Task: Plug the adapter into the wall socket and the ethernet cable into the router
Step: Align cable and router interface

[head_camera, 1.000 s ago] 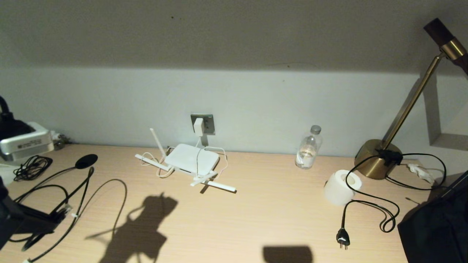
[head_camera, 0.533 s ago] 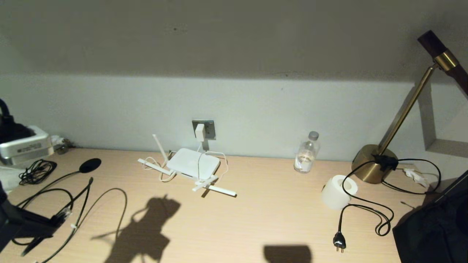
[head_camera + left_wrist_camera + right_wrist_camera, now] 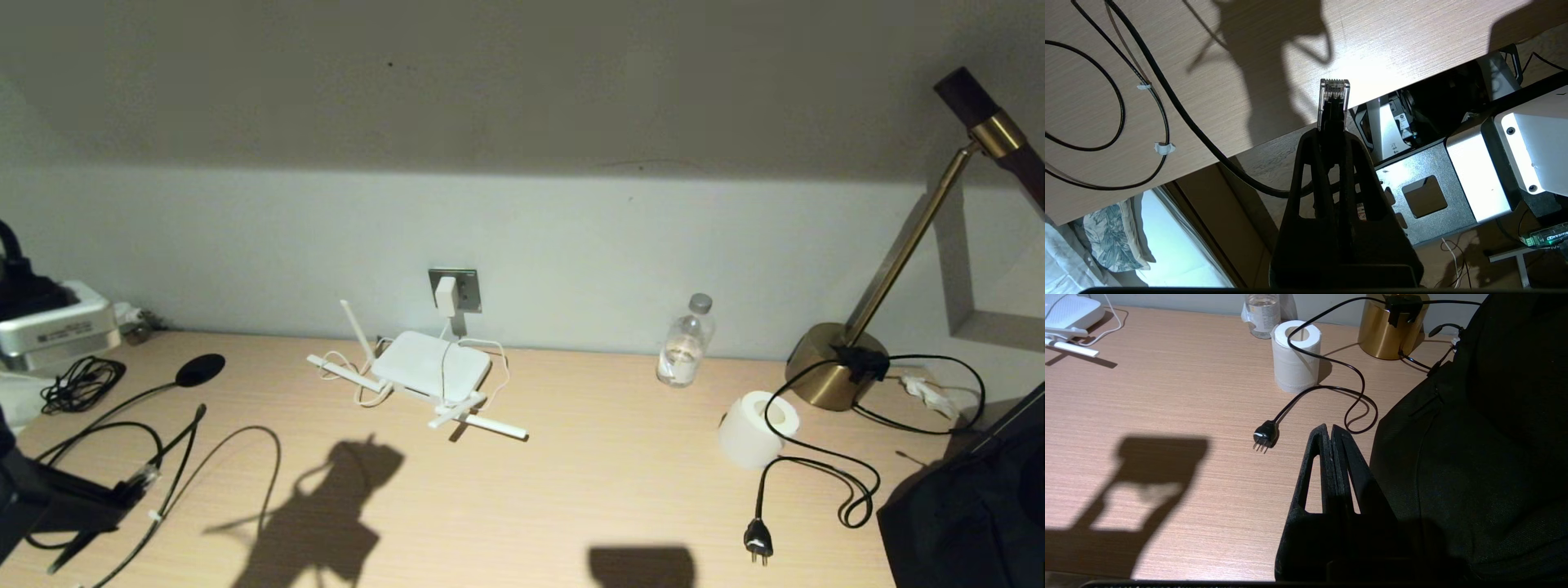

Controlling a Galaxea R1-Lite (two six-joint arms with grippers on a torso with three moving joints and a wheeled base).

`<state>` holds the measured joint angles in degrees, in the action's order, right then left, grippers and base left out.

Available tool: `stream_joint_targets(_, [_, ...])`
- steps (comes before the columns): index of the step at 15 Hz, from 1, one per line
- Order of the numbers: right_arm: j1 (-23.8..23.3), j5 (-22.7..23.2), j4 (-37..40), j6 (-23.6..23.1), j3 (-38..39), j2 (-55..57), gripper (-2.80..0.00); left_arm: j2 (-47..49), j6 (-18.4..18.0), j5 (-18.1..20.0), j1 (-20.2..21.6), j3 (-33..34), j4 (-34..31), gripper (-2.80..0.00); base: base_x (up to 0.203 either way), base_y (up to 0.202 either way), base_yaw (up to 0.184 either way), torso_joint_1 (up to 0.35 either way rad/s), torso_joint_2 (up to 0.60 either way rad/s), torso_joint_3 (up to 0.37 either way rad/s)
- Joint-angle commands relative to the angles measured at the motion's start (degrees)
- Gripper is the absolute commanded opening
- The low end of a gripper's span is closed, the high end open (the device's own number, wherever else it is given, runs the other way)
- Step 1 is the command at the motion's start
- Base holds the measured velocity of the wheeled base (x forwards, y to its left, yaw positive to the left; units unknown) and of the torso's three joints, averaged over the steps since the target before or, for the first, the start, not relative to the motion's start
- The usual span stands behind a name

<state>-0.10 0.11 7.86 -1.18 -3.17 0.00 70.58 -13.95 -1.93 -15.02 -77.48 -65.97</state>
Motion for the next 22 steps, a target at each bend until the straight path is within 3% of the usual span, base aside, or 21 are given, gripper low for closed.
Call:
stream_joint_targets(1, [0.01,0.07,0.05,-0.05,0.01,0.00,-2.80,-0.06,-0.12,-0.01,-0.19,-0.27,-0.14,-2.80,0.000,0.000,0.000,0.000,0.00,0.000])
stream_joint_targets(22, [0.01,0.07,0.05,-0.05,0.01,0.00,-2.80,-3.09,-0.03,-0.10,-0.19,3.13,-1.18,-2.80,0.000,0.000,0.000,0.001,0.00,-0.039])
